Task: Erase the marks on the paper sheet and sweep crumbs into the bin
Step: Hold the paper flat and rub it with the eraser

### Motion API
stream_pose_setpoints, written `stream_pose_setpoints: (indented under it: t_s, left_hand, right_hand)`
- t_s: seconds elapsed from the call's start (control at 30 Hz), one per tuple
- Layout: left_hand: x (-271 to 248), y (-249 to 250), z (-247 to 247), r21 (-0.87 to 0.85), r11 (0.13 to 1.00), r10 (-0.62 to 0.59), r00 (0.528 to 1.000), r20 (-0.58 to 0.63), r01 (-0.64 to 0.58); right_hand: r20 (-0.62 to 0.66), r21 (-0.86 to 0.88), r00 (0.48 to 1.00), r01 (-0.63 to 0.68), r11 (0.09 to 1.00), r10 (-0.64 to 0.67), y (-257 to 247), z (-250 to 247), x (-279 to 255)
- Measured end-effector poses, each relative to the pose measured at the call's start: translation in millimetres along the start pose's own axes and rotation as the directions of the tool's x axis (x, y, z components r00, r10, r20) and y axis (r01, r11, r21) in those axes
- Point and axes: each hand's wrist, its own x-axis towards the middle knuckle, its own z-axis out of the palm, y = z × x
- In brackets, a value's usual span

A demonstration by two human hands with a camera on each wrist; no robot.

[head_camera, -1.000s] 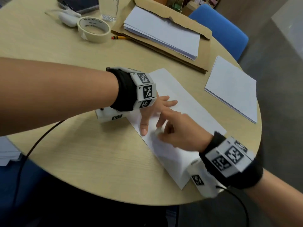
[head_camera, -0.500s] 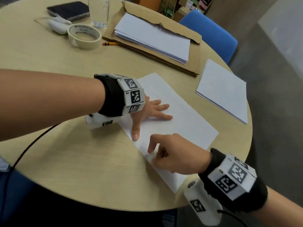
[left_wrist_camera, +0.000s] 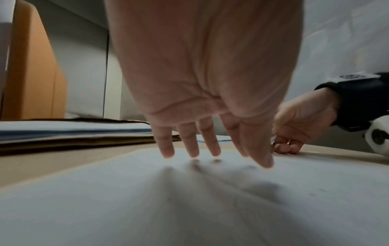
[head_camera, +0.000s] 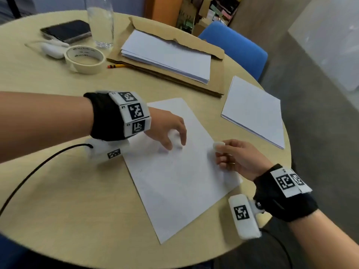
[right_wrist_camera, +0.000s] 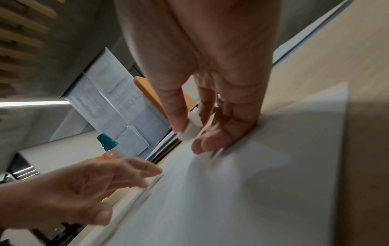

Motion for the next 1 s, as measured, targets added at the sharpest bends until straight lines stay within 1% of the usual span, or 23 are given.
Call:
stream_pose_setpoints:
  t_s: [0.03,0.07,0.13,0.2,0.3,0.37,0.43,0.47,0.5,0.57,0.63,0.67,0.7,0.73,0.77,0.83,0.87,0.9,0.93,1.0]
  left_hand:
    - [5,2,1,-0.027,0.999,-0.018,0.999,-0.042,0.017]
    - [11,5,1,-0.042,0.999,-0.031,0.998,-0.047,0.029]
    - [20,10,3,-0.03,0.999,-0.045,0.999,0.018,0.045]
    - [25,13,5,-0.007,0.999,-0.046,0.996,0.073,0.047]
    - [28,13,11,0.029,0.998,-0.059,0.995,0.084,0.057]
    - [29,12,15,0.097,0.994,-0.063,0.992,0.105,0.053]
    - [31,12,17,0.141,0.989,-0.067,0.988,0.135,0.048]
    - [31,11,18,0.146,0.988,-0.071,0.986,0.151,0.049]
    - [31,11,18,0.145,0.988,-0.074,0.983,0.167,0.05]
    - [31,10,17,0.139,0.989,-0.074,0.98,0.187,0.048]
    - [31,10,17,0.131,0.99,-0.071,0.978,0.195,0.046]
    - [31,11,17,0.129,0.991,-0.071,0.978,0.196,0.046]
    - [31,12,18,0.13,0.99,-0.072,0.977,0.2,0.046]
    - [31,13,17,0.134,0.99,-0.072,0.977,0.202,0.045]
    - [31,13,17,0.141,0.989,-0.073,0.977,0.202,0.044]
    - [30,14,16,0.147,0.988,-0.068,0.978,0.198,0.039]
    - [30,15,16,0.148,0.988,-0.067,0.978,0.199,0.038]
    - [30,15,16,0.153,0.987,-0.069,0.977,0.201,0.039]
    - [30,15,16,0.161,0.986,-0.073,0.976,0.203,0.04]
    - [30,14,16,0.156,0.987,-0.076,0.975,0.208,0.044]
  right_hand:
    - [0.002,-0.019,1.0,0.007,1.0,-0.007,-1,0,1]
    - [0.007,-0.042,1.0,0.01,0.999,-0.01,-2,1,1]
    - [0.03,-0.11,0.999,0.019,0.994,-0.016,-4,2,1]
    - [0.042,-0.253,0.998,0.057,0.966,-0.048,-8,5,3]
    - [0.057,-0.455,0.988,0.154,0.877,-0.143,-17,19,4]
    - [0.141,-0.557,0.973,0.233,0.798,-0.185,-22,35,4]
    - [0.254,-0.636,0.949,0.308,0.707,-0.185,-23,52,3]
    - [0.272,-0.675,0.945,0.324,0.663,-0.184,-21,56,3]
    - [0.256,-0.716,0.948,0.319,0.621,-0.191,-21,55,5]
    - [0.147,-0.784,0.964,0.25,0.568,-0.221,-22,39,10]
    - [0.029,-0.814,0.972,0.158,0.558,-0.232,-24,20,12]
    - [-0.002,-0.823,0.972,0.133,0.553,-0.236,-25,15,13]
    - [-0.006,-0.829,0.968,0.135,0.543,-0.249,-26,16,13]
    - [0.02,-0.829,0.962,0.168,0.533,-0.271,-27,22,12]
    - [0.079,-0.819,0.955,0.227,0.528,-0.287,-29,31,10]
    - [0.243,-0.766,0.931,0.357,0.534,-0.274,-28,52,7]
    - [0.292,-0.744,0.923,0.383,0.547,-0.249,-26,58,6]
    - [0.294,-0.742,0.927,0.375,0.556,-0.233,-24,57,6]
    - [0.247,-0.761,0.943,0.331,0.558,-0.222,-22,49,9]
    - [0.09,-0.806,0.974,0.193,0.559,-0.207,-21,23,17]
